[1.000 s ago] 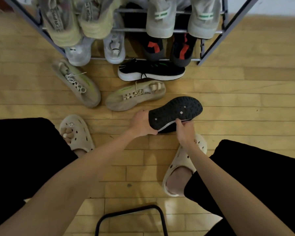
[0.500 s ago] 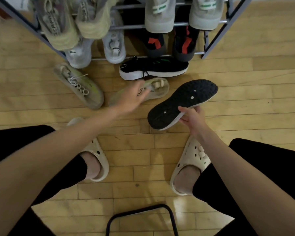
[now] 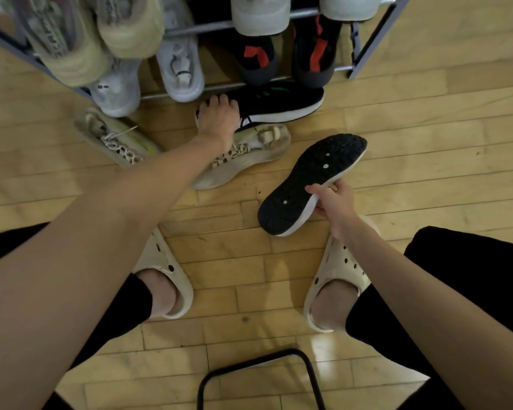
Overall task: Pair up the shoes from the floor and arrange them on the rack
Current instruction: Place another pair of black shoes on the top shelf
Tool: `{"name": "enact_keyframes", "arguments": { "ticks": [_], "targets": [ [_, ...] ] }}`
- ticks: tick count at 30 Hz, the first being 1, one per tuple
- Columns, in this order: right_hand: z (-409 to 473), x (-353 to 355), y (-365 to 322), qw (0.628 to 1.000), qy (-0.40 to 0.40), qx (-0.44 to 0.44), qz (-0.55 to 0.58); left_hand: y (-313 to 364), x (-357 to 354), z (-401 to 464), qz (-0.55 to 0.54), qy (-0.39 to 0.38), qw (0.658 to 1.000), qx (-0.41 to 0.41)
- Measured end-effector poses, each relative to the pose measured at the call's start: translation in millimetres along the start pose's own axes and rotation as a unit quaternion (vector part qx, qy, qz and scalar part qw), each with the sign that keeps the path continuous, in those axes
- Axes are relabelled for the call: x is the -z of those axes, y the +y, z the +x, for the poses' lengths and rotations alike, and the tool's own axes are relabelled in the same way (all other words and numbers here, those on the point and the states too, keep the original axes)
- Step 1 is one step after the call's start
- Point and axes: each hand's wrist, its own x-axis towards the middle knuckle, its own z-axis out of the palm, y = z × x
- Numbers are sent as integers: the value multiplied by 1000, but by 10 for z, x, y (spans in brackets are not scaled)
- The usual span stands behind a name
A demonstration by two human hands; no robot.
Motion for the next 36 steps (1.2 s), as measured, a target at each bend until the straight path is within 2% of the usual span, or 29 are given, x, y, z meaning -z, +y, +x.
{"name": "enact_keyframes", "arguments": {
  "ticks": [5, 7, 9, 11, 14, 15, 19, 22, 26, 30, 32, 33, 35, 36],
  "targets": [
    [-28, -7, -16, 999, 31, -20, 22, -88, 120, -94, 1, 5, 1000, -19],
    [-49, -1, -42, 998, 44, -21, 29, -76, 223, -184, -72, 21, 997, -31],
    [-93, 11, -76, 998, 56, -21, 32, -49, 353, -333, -216, 32, 975, -27],
    [-132, 38, -104, 997, 65, -24, 39, -65, 465, -537, -374, -5, 927, 7],
    [-254, 100, -154, 996, 70, -31, 53, -107, 471, -957, -571, -60, 815, 82],
    [-308, 123, -177, 995, 72, -33, 53, -115, 466, -1110, -606, -60, 786, 106],
    [-624, 242, -323, 990, 61, -71, 108, -117, 513, -1668, -684, -67, 711, 150],
    [-807, 332, -441, 984, -22, -102, 146, -155, 573, -1924, -748, -98, 631, 181],
    [-1264, 376, -666, 966, -142, -57, 210, -240, 792, -2315, -835, -90, 518, 161],
    [-1641, 366, -900, 939, -225, 21, 258, -325, 1043, -2691, -877, -91, 445, 159],
    [-1818, 339, -986, 950, -233, 49, 200, -380, 1176, -2853, -898, -84, 402, 160],
    [-1906, 327, -1023, 957, -235, 61, 157, -404, 1245, -2930, -904, -79, 392, 149],
    [-2060, 318, -1083, 965, -240, 76, 71, -468, 1349, -3067, -901, -41, 411, 133],
    [-2131, 321, -1117, 966, -243, 82, 26, -510, 1395, -3122, -893, -14, 433, 125]
  ]
}}
